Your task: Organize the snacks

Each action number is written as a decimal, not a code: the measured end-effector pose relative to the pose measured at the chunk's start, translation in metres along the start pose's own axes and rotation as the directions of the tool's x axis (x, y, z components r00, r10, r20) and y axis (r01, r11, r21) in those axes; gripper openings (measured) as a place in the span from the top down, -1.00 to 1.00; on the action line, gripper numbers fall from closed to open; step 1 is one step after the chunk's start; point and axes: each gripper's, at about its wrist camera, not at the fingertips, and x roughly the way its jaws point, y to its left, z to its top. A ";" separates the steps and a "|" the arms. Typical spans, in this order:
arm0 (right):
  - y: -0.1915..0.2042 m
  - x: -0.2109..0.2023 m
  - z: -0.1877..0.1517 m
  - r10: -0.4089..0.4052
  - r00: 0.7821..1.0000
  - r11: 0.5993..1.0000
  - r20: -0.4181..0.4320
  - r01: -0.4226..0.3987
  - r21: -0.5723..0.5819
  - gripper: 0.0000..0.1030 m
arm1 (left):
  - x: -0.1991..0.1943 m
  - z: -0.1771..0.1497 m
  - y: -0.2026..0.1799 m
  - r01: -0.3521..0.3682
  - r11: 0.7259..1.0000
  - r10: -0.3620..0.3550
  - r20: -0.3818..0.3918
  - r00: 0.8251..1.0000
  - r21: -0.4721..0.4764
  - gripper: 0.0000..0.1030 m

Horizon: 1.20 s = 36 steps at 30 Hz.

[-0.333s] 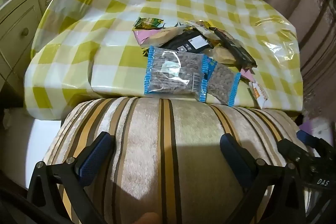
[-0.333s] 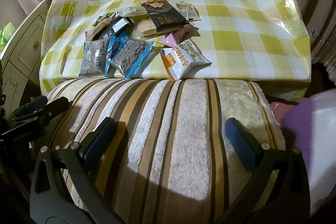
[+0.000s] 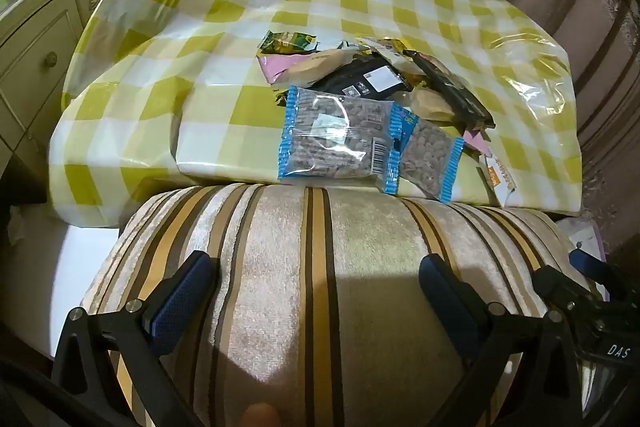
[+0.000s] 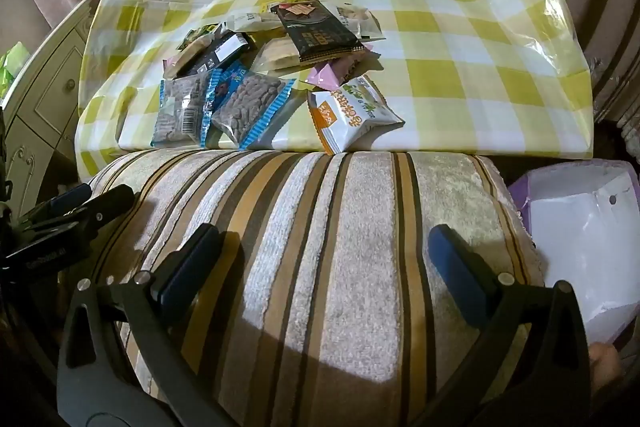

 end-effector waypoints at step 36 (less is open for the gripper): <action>0.002 0.003 0.000 -0.027 1.000 1.000 0.012 0.027 -0.002 -1.00 | 0.003 0.000 0.002 0.009 1.000 -0.009 0.004 1.000 -0.012 -1.00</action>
